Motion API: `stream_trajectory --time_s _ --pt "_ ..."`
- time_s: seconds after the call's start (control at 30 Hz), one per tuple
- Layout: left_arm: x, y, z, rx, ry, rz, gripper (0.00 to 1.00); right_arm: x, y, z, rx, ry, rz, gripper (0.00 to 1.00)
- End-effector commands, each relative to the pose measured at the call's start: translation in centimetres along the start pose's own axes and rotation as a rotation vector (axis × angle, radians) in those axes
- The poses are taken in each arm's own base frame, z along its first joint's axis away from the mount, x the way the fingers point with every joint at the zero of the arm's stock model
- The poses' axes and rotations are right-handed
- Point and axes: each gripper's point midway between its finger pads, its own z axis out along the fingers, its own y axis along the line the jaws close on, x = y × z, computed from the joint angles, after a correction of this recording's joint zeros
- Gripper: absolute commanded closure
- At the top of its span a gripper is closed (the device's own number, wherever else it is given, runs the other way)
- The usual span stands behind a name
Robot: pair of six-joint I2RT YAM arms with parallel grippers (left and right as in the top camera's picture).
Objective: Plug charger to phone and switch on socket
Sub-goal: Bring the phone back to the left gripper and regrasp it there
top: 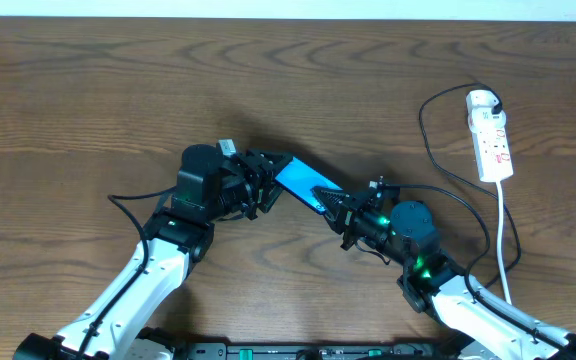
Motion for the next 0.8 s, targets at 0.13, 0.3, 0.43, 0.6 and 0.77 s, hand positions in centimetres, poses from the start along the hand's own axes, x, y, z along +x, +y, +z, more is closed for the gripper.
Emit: stream_trajectory --time_s 0.13,0.3,0.43,0.6,0.77 --pt "0.5 -0.4 0.3 0.005 0.007 -0.008 0.48 1.5 1.6 0.1 -0.058 0.05 -0.018 0.99" --pt "0.5 -0.4 0.3 0.006 0.007 -0.032 0.54 1.8 1.4 0.2 -0.052 0.058 -0.02 0.99" --pt "0.5 -0.4 0.3 0.005 0.007 -0.04 0.62 2.1 1.3 0.3 -0.048 0.065 -0.021 0.99" --pt "0.5 -0.4 0.3 0.005 0.008 -0.05 0.7 1.9 1.1 0.4 -0.045 0.059 -0.02 0.99" --pt "0.5 -0.4 0.3 0.005 0.008 -0.055 0.78 1.8 1.0 0.4 -0.04 0.056 -0.017 0.99"
